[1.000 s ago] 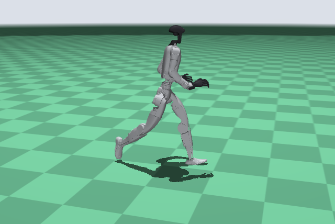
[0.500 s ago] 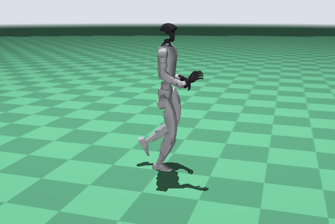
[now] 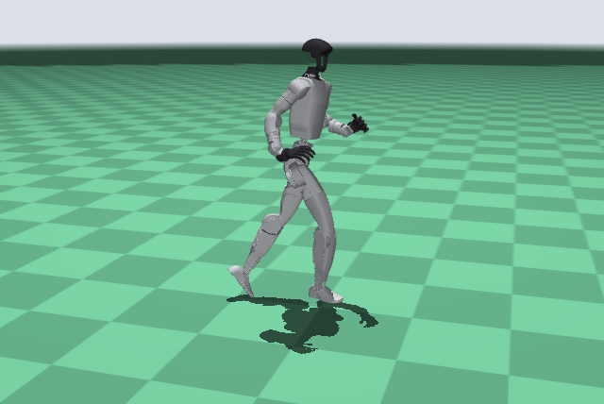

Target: Walk run

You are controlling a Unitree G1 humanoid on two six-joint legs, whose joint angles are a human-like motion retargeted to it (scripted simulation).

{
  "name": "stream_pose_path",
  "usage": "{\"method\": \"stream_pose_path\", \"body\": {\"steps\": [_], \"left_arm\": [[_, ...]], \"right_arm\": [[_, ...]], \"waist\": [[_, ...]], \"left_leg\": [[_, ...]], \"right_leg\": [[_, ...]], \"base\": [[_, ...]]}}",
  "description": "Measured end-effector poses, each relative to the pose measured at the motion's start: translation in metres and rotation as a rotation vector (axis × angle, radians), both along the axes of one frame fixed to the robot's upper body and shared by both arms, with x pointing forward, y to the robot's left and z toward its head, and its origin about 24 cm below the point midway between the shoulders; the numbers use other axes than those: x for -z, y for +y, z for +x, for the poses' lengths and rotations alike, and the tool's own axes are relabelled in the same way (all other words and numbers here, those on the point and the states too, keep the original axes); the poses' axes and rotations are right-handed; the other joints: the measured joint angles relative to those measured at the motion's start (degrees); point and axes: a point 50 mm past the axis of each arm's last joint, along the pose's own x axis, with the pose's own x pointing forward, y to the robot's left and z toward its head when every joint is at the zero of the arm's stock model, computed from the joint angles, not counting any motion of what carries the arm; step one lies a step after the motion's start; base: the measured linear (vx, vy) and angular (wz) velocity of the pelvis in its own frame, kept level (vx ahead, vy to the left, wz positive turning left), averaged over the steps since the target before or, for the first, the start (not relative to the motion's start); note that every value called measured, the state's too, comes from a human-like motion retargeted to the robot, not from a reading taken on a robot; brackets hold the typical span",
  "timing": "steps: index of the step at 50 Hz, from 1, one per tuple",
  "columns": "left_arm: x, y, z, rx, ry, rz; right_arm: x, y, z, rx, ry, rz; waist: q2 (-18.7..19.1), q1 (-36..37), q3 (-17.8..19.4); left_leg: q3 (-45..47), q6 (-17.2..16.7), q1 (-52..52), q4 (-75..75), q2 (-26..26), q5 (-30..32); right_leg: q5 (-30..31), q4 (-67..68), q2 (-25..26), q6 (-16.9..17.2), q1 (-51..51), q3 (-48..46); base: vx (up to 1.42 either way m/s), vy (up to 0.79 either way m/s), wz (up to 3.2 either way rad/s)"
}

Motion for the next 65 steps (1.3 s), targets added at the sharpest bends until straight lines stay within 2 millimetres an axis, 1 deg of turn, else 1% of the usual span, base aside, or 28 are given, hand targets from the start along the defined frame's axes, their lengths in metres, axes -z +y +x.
{"method": "stream_pose_path", "body": {"steps": [3, 5, 7, 10, 12, 14, 18, 20, 23, 25, 28, 29, 32, 34, 35, 37, 40, 42, 43, 45, 48, 50, 52, 54, 57, 60, 62, 65], "left_arm": [[-0.002, 0.015, -0.004, -0.073, 0.024, -0.020], [0.012, 0.025, -0.009, -0.158, 0.070, 0.000], [0.048, 0.034, -0.021, -0.237, 0.206, 0.022], [0.131, 0.017, -0.070, -0.246, 0.619, 0.018], [0.143, 0.026, -0.086, -0.233, 0.711, 0.048], [0.141, 0.040, -0.098, -0.250, 0.729, 0.114], [0.116, 0.082, -0.105, -0.319, 0.697, 0.237], [0.095, 0.091, -0.086, -0.332, 0.602, 0.213], [0.064, 0.079, -0.040, -0.240, 0.406, 0.190], [0.044, 0.066, -0.013, -0.148, 0.295, 0.226], [0.046, 0.056, 0.005, -0.111, 0.276, 0.219], [0.047, 0.050, 0.010, -0.082, 0.289, 0.203], [0.038, 0.025, 0.023, 0.013, 0.279, 0.167], [0.023, 0.015, 0.023, 0.063, 0.213, 0.171], [0.017, 0.011, 0.021, 0.083, 0.181, 0.168], [0.012, 0.000, 0.013, 0.099, 0.159, 0.120], [0.010, -0.005, 0.001, 0.066, 0.173, 0.055], [0.016, 0.007, -0.004, -0.007, 0.202, 0.048], [0.024, 0.012, -0.007, -0.046, 0.231, 0.052], [0.049, 0.028, -0.021, -0.135, 0.319, 0.069], [0.114, 0.029, -0.065, -0.187, 0.584, 0.084], [0.140, 0.032, -0.091, -0.227, 0.742, 0.023], [0.137, 0.038, -0.099, -0.299, 0.708, -0.074], [0.123, 0.059, -0.104, -0.371, 0.617, -0.065], [0.097, 0.086, -0.102, -0.404, 0.513, 0.039], [0.076, 0.088, -0.078, -0.343, 0.426, 0.104], [0.061, 0.085, -0.056, -0.271, 0.352, 0.128], [0.052, 0.079, -0.035, -0.249, 0.241, 0.132]], "right_arm": [[-0.002, 0.026, 0.054, -0.143, -0.091, 0.008], [-0.011, 0.052, 0.098, -0.236, -0.191, 0.070], [-0.029, 0.076, 0.134, -0.319, -0.321, 0.124], [-0.053, 0.110, 0.173, -0.366, -0.450, 0.299], [-0.070, 0.124, 0.187, -0.433, -0.449, 0.448], [-0.087, 0.135, 0.194, -0.569, -0.356, 0.561], [-0.107, 0.128, 0.192, -0.837, -0.141, 0.399], [-0.110, 0.107, 0.193, -0.804, -0.079, 0.229], [-0.068, 0.068, 0.170, -0.526, 0.046, 0.116], [-0.027, 0.056, 0.140, -0.415, 0.191, 0.154], [0.052, 0.060, 0.056, -0.278, 0.586, 0.252], [0.065, 0.058, 0.030, -0.239, 0.681, 0.289], [0.066, 0.028, -0.002, -0.139, 0.707, 0.391], [0.053, 0.008, -0.010, -0.038, 0.589, 0.367], [0.046, -0.002, -0.013, 0.005, 0.526, 0.337], [0.027, -0.016, -0.012, 0.071, 0.366, 0.260], [0.005, -0.015, 0.022, 0.036, 0.139, 0.181], [-0.003, 0.007, 0.066, -0.071, 0.031, 0.217], [-0.010, 0.022, 0.088, -0.143, -0.026, 0.252], [-0.027, 0.051, 0.126, -0.295, -0.129, 0.318], [-0.048, 0.094, 0.159, -0.397, -0.260, 0.466], [-0.070, 0.125, 0.179, -0.514, -0.324, 0.583], [-0.086, 0.147, 0.189, -0.657, -0.278, 0.561], [-0.090, 0.156, 0.188, -0.772, -0.181, 0.446], [-0.088, 0.133, 0.186, -0.709, -0.125, 0.299], [-0.059, 0.091, 0.167, -0.478, -0.093, 0.179], [-0.021, 0.073, 0.138, -0.400, 0.079, 0.119], [0.054, 0.049, 0.051, -0.215, 0.567, 0.055]], "waist": [[-3.9, -5.7, -0.1], [-9.4, -5.5, -0.3], [-13.1, 0.3, -0.8], [-15.7, 12.0, 0.7], [-12.2, 18.0, 1.3], [-9.2, 26.8, 0.8], [-11.6, 41.2, 2.5], [-13.7, 45.3, 2.2], [-9.0, 45.1, 3.5], [-3.5, 43.2, 5.4], [-3.0, 34.5, 5.8], [-2.9, 29.9, 4.6], [-6.7, 15.8, -0.2], [-5.1, 9.0, -0.5], [-4.1, 6.4, -0.4], [-2.2, 1.1, -0.1], [-3.2, -4.0, -0.3], [-7.8, -4.4, -0.6], [-10.6, -4.3, -0.1], [-15.6, 0.0, -1.6], [-16.5, 10.6, 1.0], [-13.1, 18.3, 1.7], [-10.5, 24.7, 1.4], [-11.2, 30.4, 1.6], [-13.1, 39.4, 1.8], [-12.5, 41.5, 1.3], [-7.7, 40.5, 3.5], [-6.0, 34.2, 5.8]], "left_leg": [[0.2, 4.1, 4.9, 4.5, -5.8, 3.6], [9.9, 10.3, 8.6, 12.5, -8.2, 0.9], [14.2, 13.5, 5.4, 28.2, -10.4, -1.5], [12.9, 15.7, -8.4, 52.5, -8.3, -11.1], [9.1, 13.3, -20.7, 57.2, -4.1, -17.8], [7.3, 11.4, -32.6, 51.5, -0.1, -23.9], [10.0, 10.4, -43.2, 20.2, 4.6, -28.0], [7.1, 10.7, -49.0, 6.0, 4.7, -31.0], [-4.3, 10.6, -49.7, 1.2, 2.4, -31.8], [-11.1, 20.0, -47.6, 10.5, -0.3, -24.7], [-10.9, 18.0, -44.7, 33.3, 6.5, -44.7], [-9.1, 19.2, -40.5, 32.6, 4.6, -48.2], [-5.3, 19.2, -27.6, 19.1, -5.9, -45.7], [-7.2, 15.9, -16.6, 10.1, -8.6, -32.9], [-7.9, 12.9, -11.9, 7.9, -8.1, -25.2], [-3.8, 6.5, -4.3, 2.3, -4.5, -5.2], [0.4, 6.6, 3.0, 3.6, -5.5, 1.4], [7.8, 10.2, 6.1, 11.6, -8.2, -0.8], [10.9, 12.5, 7.1, 18.6, -8.6, -1.9], [18.1, 15.7, 5.6, 32.1, -11.4, -3.2], [15.3, 16.7, -7.2, 53.0, -8.6, -10.8], [11.5, 13.7, -19.4, 58.6, -2.6, -18.8], [9.1, 13.5, -30.3, 53.0, 1.1, -23.7], [11.0, 14.9, -36.3, 38.8, 2.9, -27.2], [7.2, 11.6, -42.6, 12.2, 3.9, -29.8], [0.3, 10.7, -47.3, 1.0, 3.4, -30.4], [-6.2, 16.7, -48.0, 10.6, 2.7, -23.7], [-7.7, 19.1, -43.9, 34.2, 6.4, -44.0]], "right_leg": [[-6.3, -20.2, 1.8, 0.8, -4.6, 14.0], [1.6, -20.6, 0.2, -2.7, -4.1, 22.9], [-1.4, -2.2, -1.0, -10.1, -4.8, 25.0], [-11.2, 1.5, -2.8, -3.2, 11.2, 29.7], [-8.7, -7.1, 2.4, 0.7, 22.4, 24.2], [3.3, -20.9, 9.5, 5.0, 35.6, 17.0], [36.2, -32.2, 14.4, 16.0, 47.2, 15.8], [41.9, -31.6, 17.0, 16.6, 49.7, 18.3], [40.0, -15.4, 20.7, 14.0, 55.5, 11.6], [36.4, 4.9, 24.5, 14.0, 54.3, 8.5], [27.6, 37.5, 17.1, 13.0, 40.1, 7.2], [24.1, 44.6, 13.8, 12.7, 31.5, 7.2], [16.8, 47.7, 3.6, 12.3, 4.9, 12.4], [13.8, 35.6, -2.9, 6.3, -1.5, 9.2], [12.4, 28.0, -6.2, 2.7, -3.3, 6.1], [9.1, 5.7, -3.9, 0.3, -3.4, 4.6], [0.4, -18.6, 0.2, -0.3, -3.9, 12.8], [2.2, -21.1, -0.8, -1.0, -2.9, 17.7], [10.8, -19.3, -1.8, -2.5, -0.8, 19.4], [6.9, -3.9, -2.9, -5.2, -2.7, 28.5], [-7.9, 1.7, -6.7, -1.4, 11.0, 27.6], [-7.2, -6.2, -0.8, 1.8, 23.4, 22.9], [3.4, -18.6, 6.3, 5.2, 35.2, 17.4], [19.6, -25.4, 9.3, 10.9, 42.7, 18.8], [40.5, -31.2, 13.5, 16.6, 50.0, 14.3], [43.0, -24.7, 16.1, 13.7, 55.1, 9.2], [42.4, -8.9, 20.0, 11.3, 55.2, 9.5], [36.5, 23.7, 20.5, 14.7, 43.8, 13.9]], "base": [[1.95, -0.52, 0.28], [2.53, -0.64, -0.96], [2.33, -0.20, -1.52], [3.48, -0.17, -0.41], [2.94, -0.10, -0.28], [2.80, -0.03, -1.03], [2.27, -0.32, -1.54], [2.02, -0.36, -0.72], [2.41, -0.11, 1.32], [2.91, -0.36, 1.30], [2.69, -0.32, 0.31], [3.05, -0.18, 0.39], [2.26, -0.26, 0.99], [2.28, -0.42, 1.11], [2.49, -0.55, 1.00], [2.52, -0.67, 1.04], [2.29, -0.67, -0.04], [2.32, -0.59, -1.00], [2.71, -0.52, -1.24], [2.90, -0.28, -1.44], [2.84, -0.02, -0.66], [2.49, -0.03, -0.79], [2.41, 0.05, -0.55], [2.66, -0.06, -0.71], [1.97, -0.37, -1.10], [1.90, -0.12, 0.51], [2.57, -0.20, 1.35], [3.22, -0.32, 0.80]]}}
